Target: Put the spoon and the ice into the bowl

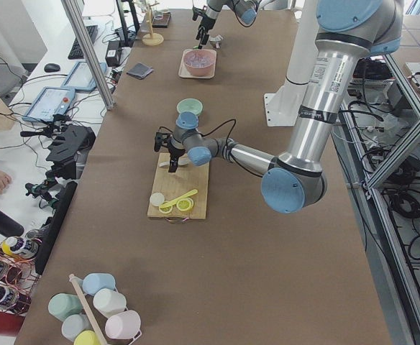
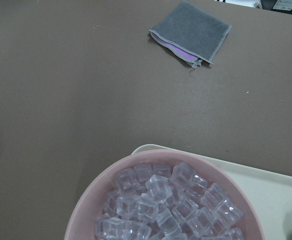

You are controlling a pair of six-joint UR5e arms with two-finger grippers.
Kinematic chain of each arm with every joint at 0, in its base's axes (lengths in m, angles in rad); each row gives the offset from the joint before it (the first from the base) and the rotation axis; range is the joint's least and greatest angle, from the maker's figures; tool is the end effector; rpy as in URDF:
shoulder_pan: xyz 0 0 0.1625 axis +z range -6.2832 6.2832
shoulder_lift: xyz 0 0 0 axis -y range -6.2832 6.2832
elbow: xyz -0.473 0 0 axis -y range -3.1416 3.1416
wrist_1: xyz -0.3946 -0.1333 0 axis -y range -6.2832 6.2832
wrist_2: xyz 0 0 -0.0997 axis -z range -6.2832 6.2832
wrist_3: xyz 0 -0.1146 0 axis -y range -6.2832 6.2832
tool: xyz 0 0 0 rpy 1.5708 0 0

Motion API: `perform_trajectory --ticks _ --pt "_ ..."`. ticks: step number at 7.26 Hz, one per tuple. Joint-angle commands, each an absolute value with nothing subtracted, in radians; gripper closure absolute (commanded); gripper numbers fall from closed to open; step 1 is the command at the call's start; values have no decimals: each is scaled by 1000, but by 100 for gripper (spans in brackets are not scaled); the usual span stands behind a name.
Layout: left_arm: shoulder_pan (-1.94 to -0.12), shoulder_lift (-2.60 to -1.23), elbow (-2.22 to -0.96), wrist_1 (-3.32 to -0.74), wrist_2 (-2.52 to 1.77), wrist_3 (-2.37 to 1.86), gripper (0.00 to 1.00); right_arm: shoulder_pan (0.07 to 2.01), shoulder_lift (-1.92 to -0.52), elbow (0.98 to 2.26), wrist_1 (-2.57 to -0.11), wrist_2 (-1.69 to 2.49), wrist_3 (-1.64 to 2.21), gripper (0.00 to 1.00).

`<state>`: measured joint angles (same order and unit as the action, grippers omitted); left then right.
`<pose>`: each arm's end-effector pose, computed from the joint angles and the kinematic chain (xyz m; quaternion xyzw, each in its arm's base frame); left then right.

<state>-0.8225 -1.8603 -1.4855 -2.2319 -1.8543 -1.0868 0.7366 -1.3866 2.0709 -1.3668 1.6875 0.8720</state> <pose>0.3816 -0.5598 0.5312 0.1504 0.4076 -0.0930 0.8959 -0.3221 -0.4540 0.3725 0.2424 -0.3578 -0.0080 0.9018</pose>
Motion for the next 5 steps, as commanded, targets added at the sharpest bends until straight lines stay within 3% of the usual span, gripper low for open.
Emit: perform_trajectory --ticks 1,2,5 --pt "-819 -1861 -1483 -2232 -1852 -1091 44 736 -1387 2072 -1367 1687 871 0" --pt "-819 -1864 -1485 -2233 -1852 -1091 56 736 -1387 2072 -1367 1687 871 0" --pt "-819 -1865 -1485 -2235 -1853 -1091 72 736 -1387 2072 -1367 1684 871 0"
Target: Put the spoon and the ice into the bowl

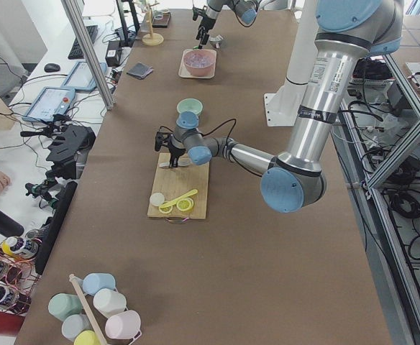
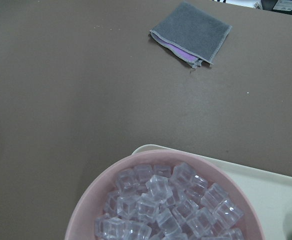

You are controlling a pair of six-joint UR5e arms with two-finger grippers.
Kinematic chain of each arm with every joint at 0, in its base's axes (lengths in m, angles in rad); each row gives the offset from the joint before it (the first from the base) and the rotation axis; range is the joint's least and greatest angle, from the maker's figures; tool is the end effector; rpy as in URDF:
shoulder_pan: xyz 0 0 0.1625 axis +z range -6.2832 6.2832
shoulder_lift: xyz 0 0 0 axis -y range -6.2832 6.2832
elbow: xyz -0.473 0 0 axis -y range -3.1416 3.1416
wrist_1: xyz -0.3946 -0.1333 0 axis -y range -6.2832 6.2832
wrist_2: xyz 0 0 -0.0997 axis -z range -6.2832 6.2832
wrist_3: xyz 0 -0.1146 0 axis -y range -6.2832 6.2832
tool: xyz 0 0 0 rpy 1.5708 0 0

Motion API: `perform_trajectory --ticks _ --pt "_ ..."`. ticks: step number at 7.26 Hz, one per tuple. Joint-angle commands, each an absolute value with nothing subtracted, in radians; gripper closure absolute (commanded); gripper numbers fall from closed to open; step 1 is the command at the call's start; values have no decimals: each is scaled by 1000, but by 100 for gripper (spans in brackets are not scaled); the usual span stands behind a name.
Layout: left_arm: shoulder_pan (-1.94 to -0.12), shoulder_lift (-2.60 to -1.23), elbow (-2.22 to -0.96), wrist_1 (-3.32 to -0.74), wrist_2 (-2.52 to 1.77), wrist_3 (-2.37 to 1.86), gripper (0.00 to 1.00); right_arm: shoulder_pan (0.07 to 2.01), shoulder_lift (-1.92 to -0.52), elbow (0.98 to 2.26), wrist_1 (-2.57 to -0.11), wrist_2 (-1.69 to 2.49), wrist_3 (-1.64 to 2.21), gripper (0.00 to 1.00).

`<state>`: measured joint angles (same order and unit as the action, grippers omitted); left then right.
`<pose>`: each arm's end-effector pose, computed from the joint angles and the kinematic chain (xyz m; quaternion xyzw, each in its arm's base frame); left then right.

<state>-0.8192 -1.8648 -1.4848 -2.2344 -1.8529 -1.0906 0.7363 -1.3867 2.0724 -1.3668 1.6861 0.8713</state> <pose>0.3845 -0.5599 0.5282 0.1514 0.4099 -0.0929 0.8947 -0.3218 -0.4538 0.3719 0.2434 -0.3578 -0.0082 0.9015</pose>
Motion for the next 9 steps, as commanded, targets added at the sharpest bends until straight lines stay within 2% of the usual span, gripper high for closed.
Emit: perform_trajectory --ticks 1,2,5,6,9 --pt "-819 -1867 -1486 -2235 -1853 -1091 85 733 -1387 2072 -1367 1684 871 0" --pt "-819 -1868 -1493 -2235 -1855 -1092 100 732 -1387 2072 -1367 1683 871 0" --pt "-819 -1934 -1538 -2221 -1859 -1208 100 707 -1381 2053 -1355 1666 864 1" --pt "-816 -1978 -1546 -2221 -1858 -1303 100 695 -1330 2031 -1358 1651 870 1" --pt "-709 -2092 -1548 -2220 -1759 -1533 100 681 -1290 1936 -1355 1625 850 1"
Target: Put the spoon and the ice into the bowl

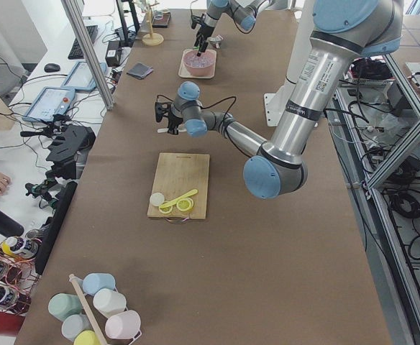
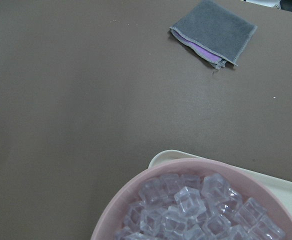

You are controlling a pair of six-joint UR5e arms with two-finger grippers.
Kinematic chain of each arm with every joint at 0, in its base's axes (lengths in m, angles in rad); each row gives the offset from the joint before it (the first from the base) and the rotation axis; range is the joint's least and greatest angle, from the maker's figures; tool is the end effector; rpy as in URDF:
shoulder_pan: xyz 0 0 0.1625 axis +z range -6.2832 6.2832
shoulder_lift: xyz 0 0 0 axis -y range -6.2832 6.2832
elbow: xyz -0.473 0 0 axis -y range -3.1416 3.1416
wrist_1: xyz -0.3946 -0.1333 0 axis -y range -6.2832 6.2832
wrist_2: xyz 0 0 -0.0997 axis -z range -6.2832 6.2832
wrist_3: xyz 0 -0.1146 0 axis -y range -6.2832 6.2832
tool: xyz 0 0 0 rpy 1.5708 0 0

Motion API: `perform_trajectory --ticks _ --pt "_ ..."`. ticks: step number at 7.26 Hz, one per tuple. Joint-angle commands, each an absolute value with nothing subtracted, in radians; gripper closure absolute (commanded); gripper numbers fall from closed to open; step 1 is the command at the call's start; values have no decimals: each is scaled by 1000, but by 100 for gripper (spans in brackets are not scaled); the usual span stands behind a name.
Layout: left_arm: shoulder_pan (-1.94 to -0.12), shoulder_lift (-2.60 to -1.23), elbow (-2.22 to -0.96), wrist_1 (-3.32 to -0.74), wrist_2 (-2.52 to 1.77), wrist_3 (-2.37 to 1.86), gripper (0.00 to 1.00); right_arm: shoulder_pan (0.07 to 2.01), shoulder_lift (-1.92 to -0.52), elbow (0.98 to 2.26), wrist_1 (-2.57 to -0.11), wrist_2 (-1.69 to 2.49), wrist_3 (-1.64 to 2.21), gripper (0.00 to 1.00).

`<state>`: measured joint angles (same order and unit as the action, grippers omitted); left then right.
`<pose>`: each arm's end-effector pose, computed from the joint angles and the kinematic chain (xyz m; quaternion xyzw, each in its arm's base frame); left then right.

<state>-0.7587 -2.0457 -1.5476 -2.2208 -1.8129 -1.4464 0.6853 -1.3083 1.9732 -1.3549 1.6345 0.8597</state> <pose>0.4465 -0.5691 0.3723 0.1290 0.5137 -0.2037 0.8234 -0.3731 -0.4678 0.3717 0.2518 -0.3449 -0.0252 0.9039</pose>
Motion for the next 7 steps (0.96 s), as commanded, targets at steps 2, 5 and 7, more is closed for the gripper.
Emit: perform_trajectory --ticks 2,5,7 --pt "-622 -2205 -1542 -2092 -1639 -1589 100 683 -1266 1898 -1361 1603 813 1" --pt "-549 -2235 -1534 -2048 -1554 -1618 100 686 -1259 1887 -1355 1605 796 1" --pt "-546 -2237 -1522 -2049 -1552 -1611 98 684 -1259 1881 -1355 1605 796 1"
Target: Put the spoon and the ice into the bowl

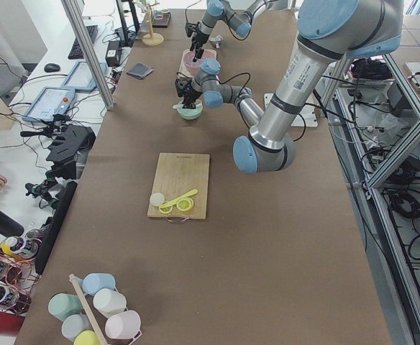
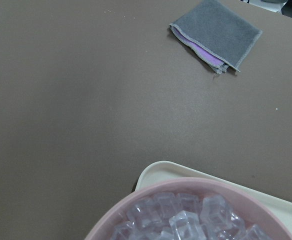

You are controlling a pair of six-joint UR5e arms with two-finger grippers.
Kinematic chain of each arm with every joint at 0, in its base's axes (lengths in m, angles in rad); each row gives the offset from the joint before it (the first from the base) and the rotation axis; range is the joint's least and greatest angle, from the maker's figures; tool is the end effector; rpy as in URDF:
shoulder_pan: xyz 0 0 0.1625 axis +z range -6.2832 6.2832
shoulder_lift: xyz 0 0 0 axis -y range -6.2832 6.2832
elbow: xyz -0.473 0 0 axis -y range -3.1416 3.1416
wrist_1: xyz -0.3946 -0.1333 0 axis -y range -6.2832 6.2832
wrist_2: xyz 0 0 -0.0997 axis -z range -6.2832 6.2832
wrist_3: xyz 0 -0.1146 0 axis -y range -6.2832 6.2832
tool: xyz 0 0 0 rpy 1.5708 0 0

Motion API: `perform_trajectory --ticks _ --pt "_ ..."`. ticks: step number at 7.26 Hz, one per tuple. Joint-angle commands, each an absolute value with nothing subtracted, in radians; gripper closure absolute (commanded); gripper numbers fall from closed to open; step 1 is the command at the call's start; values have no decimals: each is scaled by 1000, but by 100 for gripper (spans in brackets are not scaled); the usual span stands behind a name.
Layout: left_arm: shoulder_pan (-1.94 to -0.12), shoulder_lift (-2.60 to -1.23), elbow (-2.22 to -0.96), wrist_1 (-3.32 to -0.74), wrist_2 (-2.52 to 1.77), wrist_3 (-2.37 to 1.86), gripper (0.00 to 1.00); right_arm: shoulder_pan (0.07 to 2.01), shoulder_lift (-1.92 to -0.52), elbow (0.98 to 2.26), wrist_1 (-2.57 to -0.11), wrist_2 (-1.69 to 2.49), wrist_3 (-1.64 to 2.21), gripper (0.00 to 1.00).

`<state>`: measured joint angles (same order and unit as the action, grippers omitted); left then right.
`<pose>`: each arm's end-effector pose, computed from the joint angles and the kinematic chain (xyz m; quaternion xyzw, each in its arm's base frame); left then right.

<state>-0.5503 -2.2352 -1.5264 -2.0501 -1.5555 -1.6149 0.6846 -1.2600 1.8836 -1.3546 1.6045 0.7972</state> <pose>0.5773 -0.5126 0.2688 0.1371 0.5041 -0.2535 0.8141 -0.3960 -0.4903 0.3846 0.2601 -0.3142 -0.0475 0.9118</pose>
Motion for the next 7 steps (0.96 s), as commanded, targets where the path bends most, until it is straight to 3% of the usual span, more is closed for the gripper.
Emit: perform_trajectory --ticks 1,2,3,5,7 --pt "-540 -2238 -1522 -2051 -1551 -1609 44 684 -1259 1873 -1355 1605 798 1" --pt "-540 -2238 -1528 -2049 -1552 -1606 11 686 -1259 1875 -1355 1605 798 1" --pt "-541 -2237 -1549 -2049 -1563 -1605 3 687 -1259 1878 -1356 1606 802 1" --pt "-608 -2205 -1670 -1937 -1677 -1423 3 693 -1261 1878 -1358 1608 872 1" --pt "-781 -2084 -1781 -1829 -1922 -1088 3 693 -1262 1870 -1359 1609 978 2"
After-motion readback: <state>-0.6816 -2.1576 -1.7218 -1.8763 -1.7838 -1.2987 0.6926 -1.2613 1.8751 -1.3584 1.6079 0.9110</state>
